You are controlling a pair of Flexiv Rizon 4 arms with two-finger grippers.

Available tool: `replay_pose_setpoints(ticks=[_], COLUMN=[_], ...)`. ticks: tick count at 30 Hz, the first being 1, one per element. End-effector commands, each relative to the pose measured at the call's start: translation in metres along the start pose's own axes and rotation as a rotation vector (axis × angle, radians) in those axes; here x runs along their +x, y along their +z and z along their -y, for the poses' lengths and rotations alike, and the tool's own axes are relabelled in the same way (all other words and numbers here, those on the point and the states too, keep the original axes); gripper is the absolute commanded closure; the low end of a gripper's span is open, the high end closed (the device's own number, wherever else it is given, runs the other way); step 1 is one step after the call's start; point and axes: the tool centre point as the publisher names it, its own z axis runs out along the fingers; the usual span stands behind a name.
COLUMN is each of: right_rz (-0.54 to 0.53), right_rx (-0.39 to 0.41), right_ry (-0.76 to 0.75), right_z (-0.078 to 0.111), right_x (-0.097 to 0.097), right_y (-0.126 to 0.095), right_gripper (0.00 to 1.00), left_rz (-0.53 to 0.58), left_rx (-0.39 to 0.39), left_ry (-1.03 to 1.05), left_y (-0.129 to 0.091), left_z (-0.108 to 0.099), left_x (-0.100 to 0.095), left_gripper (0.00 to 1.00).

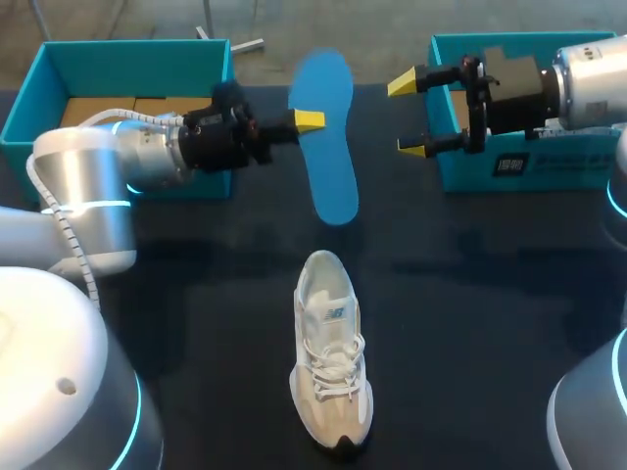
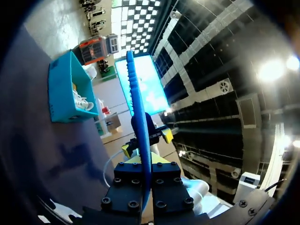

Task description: Take the shoe out of the shoebox, open the shoe tongue, remove and reinsert the insole, then place the shoe into the shoebox

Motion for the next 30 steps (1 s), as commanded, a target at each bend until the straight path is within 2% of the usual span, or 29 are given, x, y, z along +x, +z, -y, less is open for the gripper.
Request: replay_pose_setpoints(ticks=[1, 9, 12, 27, 30], right_rz=[0.002, 0.002, 0.002, 0.002, 0.002], right_rx=[0.0, 0.0, 0.0, 0.0, 0.0], right_ry=[0.001, 0.001, 0.001, 0.001, 0.001], right_z=[-0.001, -0.001, -0.001, -0.001, -0.001], right_x=[0.0, 0.0, 0.0, 0.0, 0.0], right_y=[0.002, 0.002, 0.002, 0.002, 0.002], right_gripper=[0.0, 0.0, 0.0, 0.0, 0.0], left_rz=[0.033, 0.052, 0.068, 0.068, 0.12], left_rx=[0.011, -0.018, -0.02, -0.02, -0.055], left_ry=[0.306, 0.671, 0.926, 0.926, 1.166], left_y=[-0.004, -0.006, -0.006, -0.006, -0.005], left_z=[-0.003, -0.002, -0.002, -0.002, -0.003], left_x=[0.004, 0.014, 0.018, 0.018, 0.029], left_gripper=[1.0, 1.0, 1.0, 1.0, 1.0])
